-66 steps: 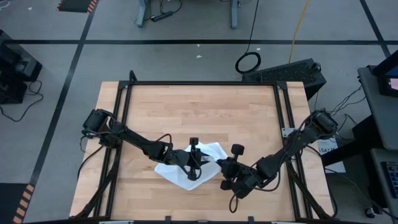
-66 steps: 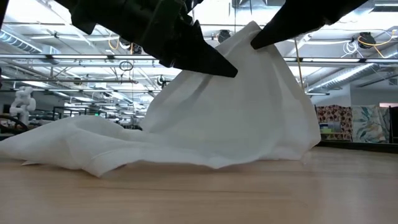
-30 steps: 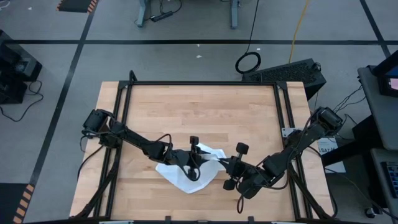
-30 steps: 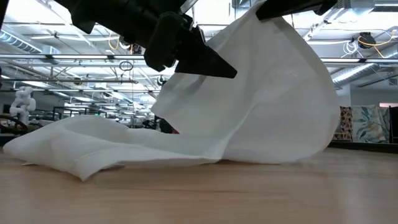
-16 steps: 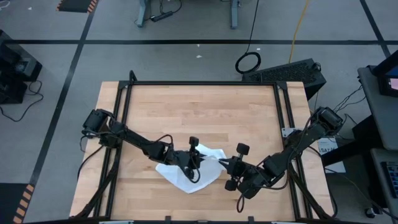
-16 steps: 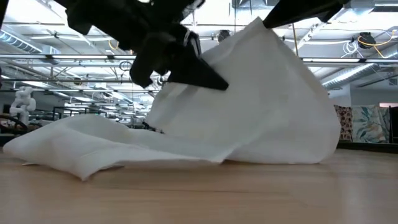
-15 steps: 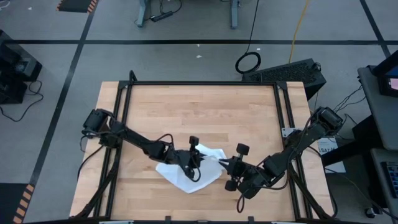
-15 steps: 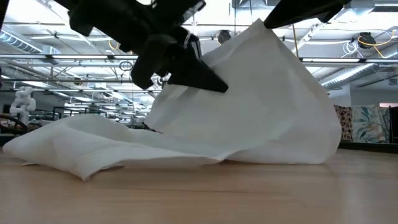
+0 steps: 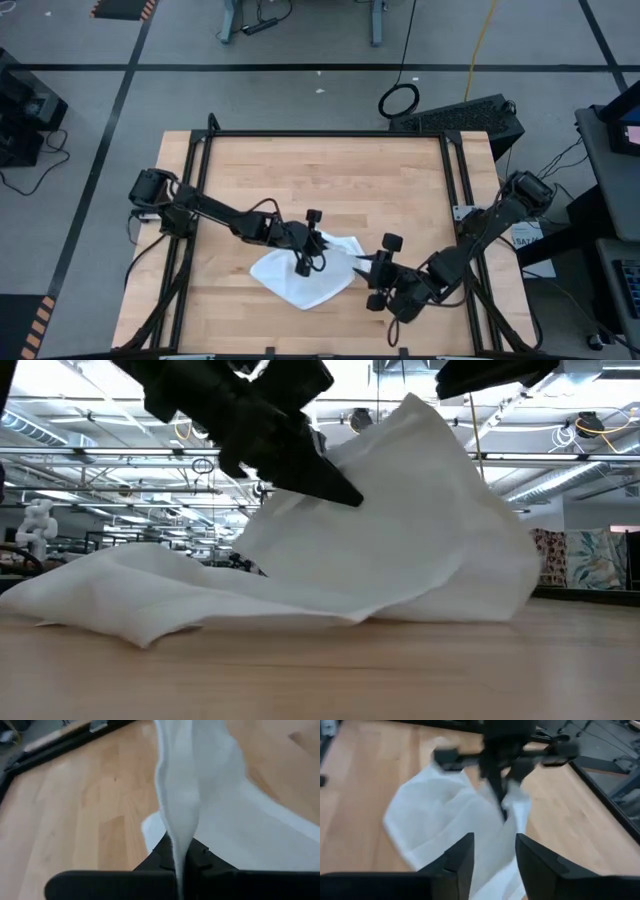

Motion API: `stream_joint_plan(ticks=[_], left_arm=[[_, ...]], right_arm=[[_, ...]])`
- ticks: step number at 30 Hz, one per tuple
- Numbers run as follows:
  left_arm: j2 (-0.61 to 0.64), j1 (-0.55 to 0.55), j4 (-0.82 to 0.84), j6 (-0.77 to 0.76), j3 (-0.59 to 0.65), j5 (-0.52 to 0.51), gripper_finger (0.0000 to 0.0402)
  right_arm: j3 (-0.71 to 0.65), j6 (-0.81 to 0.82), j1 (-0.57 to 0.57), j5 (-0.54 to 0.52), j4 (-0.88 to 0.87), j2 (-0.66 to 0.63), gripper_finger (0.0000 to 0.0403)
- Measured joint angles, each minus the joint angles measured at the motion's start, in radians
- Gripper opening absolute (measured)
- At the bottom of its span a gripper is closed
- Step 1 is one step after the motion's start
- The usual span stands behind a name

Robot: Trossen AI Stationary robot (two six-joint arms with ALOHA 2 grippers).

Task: Roll towel
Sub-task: Roll the white towel

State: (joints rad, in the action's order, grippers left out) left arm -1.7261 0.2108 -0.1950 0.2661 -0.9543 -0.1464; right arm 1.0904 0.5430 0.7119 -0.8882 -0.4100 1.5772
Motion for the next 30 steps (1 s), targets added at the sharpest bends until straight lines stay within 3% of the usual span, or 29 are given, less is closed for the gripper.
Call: stream_joint_plan(ticks=[5, 10, 14, 18, 22, 30], left_arm=[[0.082, -0.010, 0.097, -0.025, 0.000, 0.037, 0.0002], [0.108, -0.019, 0.126, -0.033, 0.000, 0.061, 0.0002], [0.106, -0.039, 0.153, -0.051, 0.000, 0.069, 0.0002], [0.106, -0.051, 0.178, -0.060, 0.000, 0.082, 0.0002], [0.106, -0.060, 0.190, -0.077, 0.000, 0.093, 0.0002], [0.106, -0.060, 0.197, -0.077, 0.000, 0.100, 0.0002]], right_arm=[[0.000, -0.020, 0.026, -0.050, 0.029, 0.014, 0.0168], [0.000, -0.205, 0.000, -0.053, 0.161, 0.064, 0.0180], [0.000, -0.305, -0.008, -0.055, 0.238, 0.092, 0.0156], [0.000, -0.322, -0.012, -0.099, 0.249, 0.094, 0.0119], [0.000, -0.326, -0.034, -0.077, 0.258, 0.095, 0.0095], [0.000, -0.321, -0.096, -0.049, 0.243, 0.095, 0.0080]])
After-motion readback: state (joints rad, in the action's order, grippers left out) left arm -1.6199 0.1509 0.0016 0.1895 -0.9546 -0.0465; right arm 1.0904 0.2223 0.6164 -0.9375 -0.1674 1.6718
